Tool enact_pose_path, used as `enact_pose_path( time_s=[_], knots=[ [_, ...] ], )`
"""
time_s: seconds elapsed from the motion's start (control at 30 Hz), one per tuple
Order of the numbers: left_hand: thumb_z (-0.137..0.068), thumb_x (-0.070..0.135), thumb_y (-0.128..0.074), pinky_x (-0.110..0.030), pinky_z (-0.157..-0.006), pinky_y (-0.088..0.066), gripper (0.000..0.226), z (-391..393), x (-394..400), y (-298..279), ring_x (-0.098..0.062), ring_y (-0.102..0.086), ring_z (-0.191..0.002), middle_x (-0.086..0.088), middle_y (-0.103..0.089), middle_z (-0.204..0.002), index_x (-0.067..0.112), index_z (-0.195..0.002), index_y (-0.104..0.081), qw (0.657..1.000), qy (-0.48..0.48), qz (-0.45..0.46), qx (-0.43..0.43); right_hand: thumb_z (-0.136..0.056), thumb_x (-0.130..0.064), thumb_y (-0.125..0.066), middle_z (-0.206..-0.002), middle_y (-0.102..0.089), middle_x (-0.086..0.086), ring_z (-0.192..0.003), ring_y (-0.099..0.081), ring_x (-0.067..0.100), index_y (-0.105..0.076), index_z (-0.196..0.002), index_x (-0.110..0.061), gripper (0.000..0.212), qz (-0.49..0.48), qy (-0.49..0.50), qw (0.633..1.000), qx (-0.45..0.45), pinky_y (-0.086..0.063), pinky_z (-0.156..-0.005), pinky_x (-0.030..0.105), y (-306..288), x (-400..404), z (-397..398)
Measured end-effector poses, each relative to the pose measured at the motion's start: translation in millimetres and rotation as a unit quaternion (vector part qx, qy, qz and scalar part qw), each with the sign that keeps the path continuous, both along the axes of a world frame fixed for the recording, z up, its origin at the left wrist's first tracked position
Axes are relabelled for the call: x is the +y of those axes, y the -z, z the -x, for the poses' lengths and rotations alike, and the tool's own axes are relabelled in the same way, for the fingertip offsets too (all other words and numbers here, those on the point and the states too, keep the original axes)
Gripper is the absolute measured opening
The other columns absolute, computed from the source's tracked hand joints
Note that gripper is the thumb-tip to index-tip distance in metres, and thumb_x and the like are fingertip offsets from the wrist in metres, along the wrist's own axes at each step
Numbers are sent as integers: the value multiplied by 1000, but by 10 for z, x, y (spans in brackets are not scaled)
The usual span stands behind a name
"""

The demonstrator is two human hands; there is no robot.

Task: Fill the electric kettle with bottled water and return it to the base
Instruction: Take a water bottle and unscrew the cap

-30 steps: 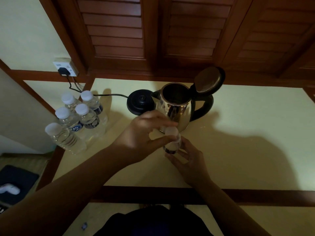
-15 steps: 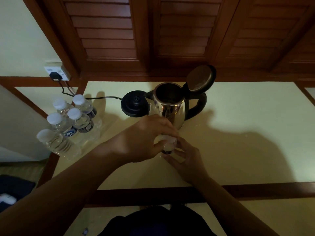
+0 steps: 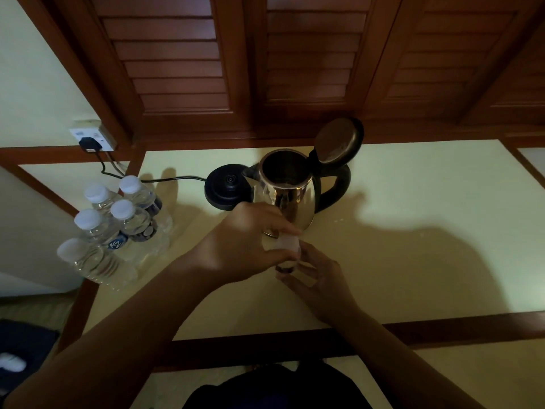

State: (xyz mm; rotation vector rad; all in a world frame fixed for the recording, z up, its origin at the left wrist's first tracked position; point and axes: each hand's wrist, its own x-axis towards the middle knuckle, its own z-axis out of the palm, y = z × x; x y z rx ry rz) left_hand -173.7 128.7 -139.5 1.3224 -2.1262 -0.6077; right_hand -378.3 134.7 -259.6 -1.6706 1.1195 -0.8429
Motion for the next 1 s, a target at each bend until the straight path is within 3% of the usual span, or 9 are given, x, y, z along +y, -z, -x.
enact_pose_path(
  time_s=[0.07, 0.2, 0.37, 0.53, 0.6, 0.7, 0.8, 0.9, 1.0],
  knots=[
    [-83, 34, -85, -28, -85, -55, 37, -19, -40, -50, -5, -66, -101, 13, -72, -107, 26, -118, -77, 999, 20, -34, -13, -91, -24, -84, -133, -70, -18, -124, -66, 2, -62, -143, -26, 56, -4, 4, 1000, -3, -55, -106, 28, 0, 9, -8],
    [-85, 46, -79, -26, -86, -57, 45, 85, 37, -63, 6, -62, -100, 16, -73, -116, 31, -126, -71, 998, -60, -13, -31, -92, -26, -84, -130, -69, -25, -122, -65, -2, -61, -138, -37, 53, 2, 13, 1000, 6, -55, -103, 22, -2, 6, -24],
    [-78, 67, -70, -32, -59, -56, 48, 181, 109, 62, -10, -63, -66, 7, -69, -76, 19, -83, -74, 971, -192, 100, -103, -91, -26, -84, -123, -69, -29, -117, -66, -4, -65, -132, -30, 45, 12, 15, 1000, 21, -55, -101, 19, -8, -19, -23],
    [-87, 52, -65, -34, -67, -55, 38, 189, 132, 75, -13, -63, -75, 3, -71, -82, 16, -88, -77, 981, -123, 122, -86, -91, -26, -84, -119, -68, -38, -115, -66, -6, -60, -125, -49, 48, 13, 9, 999, 30, -55, -95, 15, -40, -50, -23],
    [-88, 40, -74, -32, -78, -55, 24, 81, 76, 49, -9, -63, -89, 6, -73, -96, 20, -100, -78, 994, -49, 70, -65, -91, -24, -84, -125, -70, -29, -118, -67, -2, -64, -132, -41, 49, 8, -1, 1000, 20, -56, -99, 19, -35, -54, -4],
    [-89, 38, -77, -26, -87, -52, 34, -141, -43, 4, -3, -62, -103, 10, -71, -111, 22, -119, -75, 997, 50, -6, -55, -90, -24, -85, -134, -71, -12, -124, -67, 4, -63, -142, -22, 57, 0, -6, 1000, 2, -56, -105, 29, -22, -40, -4],
    [-86, 48, -77, -28, -88, -52, 38, -158, -22, 29, -2, -61, -105, 15, -70, -113, 27, -119, -76, 998, 11, 16, -63, -90, -25, -86, -134, -71, -16, -124, -67, 4, -63, -143, -26, 58, -1, -5, 1000, 1, -56, -106, 32, -15, -18, -50],
    [-77, 64, -74, -19, -76, -52, 47, -22, 93, 80, 2, -61, -88, 18, -69, -99, 26, -105, -78, 993, -93, 62, -36, -89, -24, -86, -131, -68, -30, -123, -65, -3, -61, -138, -41, 57, 3, -5, 1000, 7, -54, -103, 21, -44, -15, -60],
    [-76, 56, -80, -11, -70, -45, 38, 41, 143, 125, 1, -60, -78, 14, -69, -87, 21, -91, -77, 992, -117, 50, 4, -89, -24, -86, -130, -67, -31, -121, -65, -4, -61, -135, -44, 56, 1, -7, 1000, 12, -54, -101, 18, -54, -20, -49]
  ],
)
